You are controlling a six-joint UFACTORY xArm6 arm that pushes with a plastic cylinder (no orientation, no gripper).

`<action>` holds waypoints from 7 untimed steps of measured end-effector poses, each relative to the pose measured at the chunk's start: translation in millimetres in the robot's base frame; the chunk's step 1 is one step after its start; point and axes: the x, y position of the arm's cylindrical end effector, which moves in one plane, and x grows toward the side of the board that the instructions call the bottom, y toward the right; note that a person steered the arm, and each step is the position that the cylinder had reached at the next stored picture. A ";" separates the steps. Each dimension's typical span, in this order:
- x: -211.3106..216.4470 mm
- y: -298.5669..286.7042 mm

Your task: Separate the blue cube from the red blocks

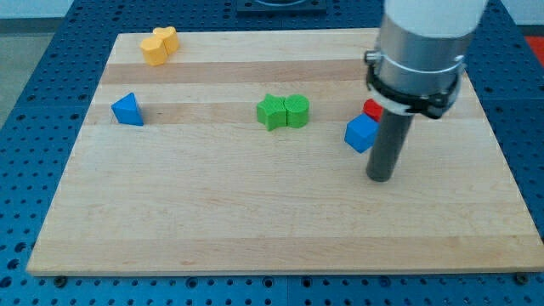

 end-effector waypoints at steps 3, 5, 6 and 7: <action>-39.4 39.7; -66.9 38.6; -67.3 26.9; -67.3 11.2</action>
